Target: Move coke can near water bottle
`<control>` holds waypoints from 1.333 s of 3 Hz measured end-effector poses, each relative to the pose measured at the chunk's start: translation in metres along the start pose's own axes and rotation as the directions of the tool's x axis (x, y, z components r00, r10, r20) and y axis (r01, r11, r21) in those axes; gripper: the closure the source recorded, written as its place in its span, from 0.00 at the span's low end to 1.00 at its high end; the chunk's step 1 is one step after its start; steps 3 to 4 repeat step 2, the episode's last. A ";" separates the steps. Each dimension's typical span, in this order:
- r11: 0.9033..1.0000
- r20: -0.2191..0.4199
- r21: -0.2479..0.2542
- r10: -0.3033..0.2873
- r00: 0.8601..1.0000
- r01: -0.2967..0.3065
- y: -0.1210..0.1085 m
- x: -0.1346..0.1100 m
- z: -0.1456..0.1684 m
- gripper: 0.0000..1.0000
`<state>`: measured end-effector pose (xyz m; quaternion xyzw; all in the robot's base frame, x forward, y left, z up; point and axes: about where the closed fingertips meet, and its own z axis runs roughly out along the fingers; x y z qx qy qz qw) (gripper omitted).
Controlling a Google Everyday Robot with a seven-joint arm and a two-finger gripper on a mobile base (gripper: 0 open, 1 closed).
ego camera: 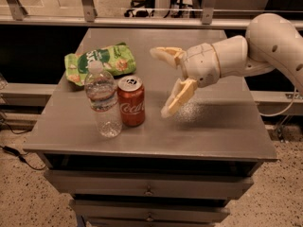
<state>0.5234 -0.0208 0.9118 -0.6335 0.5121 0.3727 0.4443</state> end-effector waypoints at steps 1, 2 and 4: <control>0.967 -0.026 0.222 -0.119 0.993 0.122 -0.025 -0.033 -0.082 0.00; 0.967 -0.025 0.224 -0.119 0.993 0.122 -0.025 -0.034 -0.083 0.00; 0.967 -0.025 0.224 -0.119 0.993 0.122 -0.025 -0.034 -0.083 0.00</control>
Offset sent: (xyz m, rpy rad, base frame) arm 0.0150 -0.0473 0.0479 0.0274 -0.1447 -0.1293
